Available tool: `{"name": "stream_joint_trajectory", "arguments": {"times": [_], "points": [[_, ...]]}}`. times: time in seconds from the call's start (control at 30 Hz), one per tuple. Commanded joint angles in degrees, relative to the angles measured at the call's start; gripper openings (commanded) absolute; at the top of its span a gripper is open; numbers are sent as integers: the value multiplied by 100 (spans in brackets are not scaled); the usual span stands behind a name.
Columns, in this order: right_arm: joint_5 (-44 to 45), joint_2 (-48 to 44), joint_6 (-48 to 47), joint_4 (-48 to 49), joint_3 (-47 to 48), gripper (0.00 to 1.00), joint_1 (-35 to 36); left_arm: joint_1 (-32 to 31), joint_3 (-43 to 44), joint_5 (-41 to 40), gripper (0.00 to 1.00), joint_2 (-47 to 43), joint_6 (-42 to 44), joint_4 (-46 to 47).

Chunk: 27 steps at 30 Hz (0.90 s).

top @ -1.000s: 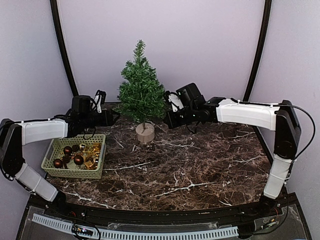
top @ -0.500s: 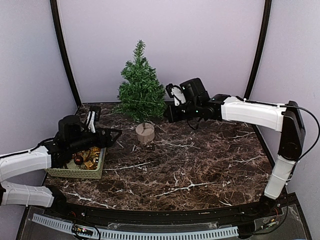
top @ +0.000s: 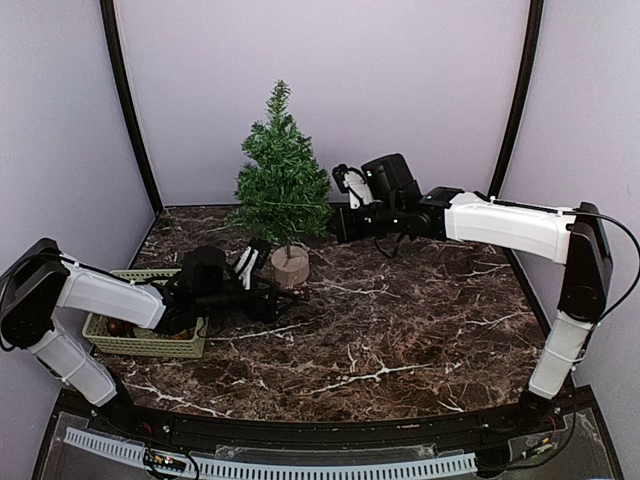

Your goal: Decorate the small christmas tree

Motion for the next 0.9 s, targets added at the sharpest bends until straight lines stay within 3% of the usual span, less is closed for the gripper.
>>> {"name": "stream_joint_trajectory", "arguments": {"times": [0.0, 0.13, 0.2, 0.27, 0.3, 0.37, 0.43, 0.6, 0.67, 0.8, 0.87], "points": [[-49, -178, -12, 151, 93, 0, 25, -69, 322, -24, 88, 224, 369, 402], [-74, -161, -20, 146, 135, 0, 19, -78, 457, -163, 86, 419, 535, 388], [-84, -159, -18, 147, 149, 0, 23, -82, 538, -204, 70, 525, 559, 333], [-80, -167, -26, 141, 158, 0, 19, -84, 635, -160, 45, 612, 551, 178], [-55, -166, -32, 133, 158, 0, 21, -87, 668, -146, 27, 638, 543, 145], [1, -180, -34, 113, 158, 0, 20, -122, 663, -97, 7, 611, 496, 92], [37, -224, -12, 114, 131, 0, 1, -184, 627, -68, 0, 501, 442, 39], [16, -649, 112, 269, -242, 52, -84, -475, 344, -54, 0, -36, -122, 36], [14, -952, 212, 385, -538, 68, -103, -633, 201, -75, 0, -259, -479, 87], [-15, -1776, 430, 746, -1369, 89, -130, -994, 97, -285, 0, -539, -1115, 51], [-135, -2220, 522, 1002, -1881, 93, -133, -1181, 143, -451, 0, -630, -1328, -21]]}}
